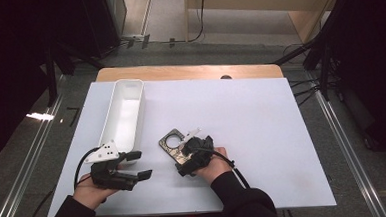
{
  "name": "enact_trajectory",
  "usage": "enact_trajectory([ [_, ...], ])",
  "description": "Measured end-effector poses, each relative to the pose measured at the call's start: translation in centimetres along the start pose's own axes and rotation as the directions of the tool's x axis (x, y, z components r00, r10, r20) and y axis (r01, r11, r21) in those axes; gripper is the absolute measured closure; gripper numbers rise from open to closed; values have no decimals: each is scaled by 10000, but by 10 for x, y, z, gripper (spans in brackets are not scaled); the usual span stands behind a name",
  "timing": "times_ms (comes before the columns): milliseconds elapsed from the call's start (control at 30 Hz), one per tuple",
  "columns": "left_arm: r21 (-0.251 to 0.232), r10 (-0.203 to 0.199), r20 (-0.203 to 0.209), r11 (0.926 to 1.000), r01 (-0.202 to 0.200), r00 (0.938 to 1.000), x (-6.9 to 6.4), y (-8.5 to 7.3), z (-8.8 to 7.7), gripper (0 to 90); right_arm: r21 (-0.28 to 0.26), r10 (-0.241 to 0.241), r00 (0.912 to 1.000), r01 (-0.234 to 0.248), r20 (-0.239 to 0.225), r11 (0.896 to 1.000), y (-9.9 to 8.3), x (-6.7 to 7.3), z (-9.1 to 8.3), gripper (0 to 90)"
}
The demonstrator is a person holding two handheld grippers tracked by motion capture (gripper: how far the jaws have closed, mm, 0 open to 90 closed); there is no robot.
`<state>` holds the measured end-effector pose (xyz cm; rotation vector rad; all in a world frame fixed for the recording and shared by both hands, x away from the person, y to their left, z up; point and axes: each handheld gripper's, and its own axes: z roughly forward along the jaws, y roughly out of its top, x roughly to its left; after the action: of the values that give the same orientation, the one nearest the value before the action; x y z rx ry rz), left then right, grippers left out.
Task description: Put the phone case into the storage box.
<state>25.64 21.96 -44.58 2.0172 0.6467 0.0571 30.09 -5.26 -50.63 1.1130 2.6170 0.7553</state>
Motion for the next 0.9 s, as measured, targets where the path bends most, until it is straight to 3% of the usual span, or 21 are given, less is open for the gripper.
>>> enact_trajectory([
  [267,8,18,-5,10000,-18,10000,0,0,0,219,-54,48,10000,-48,52,10000,-1,0,-2,82],
  [900,3,30,-4,10000,-30,10000,0,0,0,219,-121,280,9995,-279,144,9995,-2,0,-3,92],
])
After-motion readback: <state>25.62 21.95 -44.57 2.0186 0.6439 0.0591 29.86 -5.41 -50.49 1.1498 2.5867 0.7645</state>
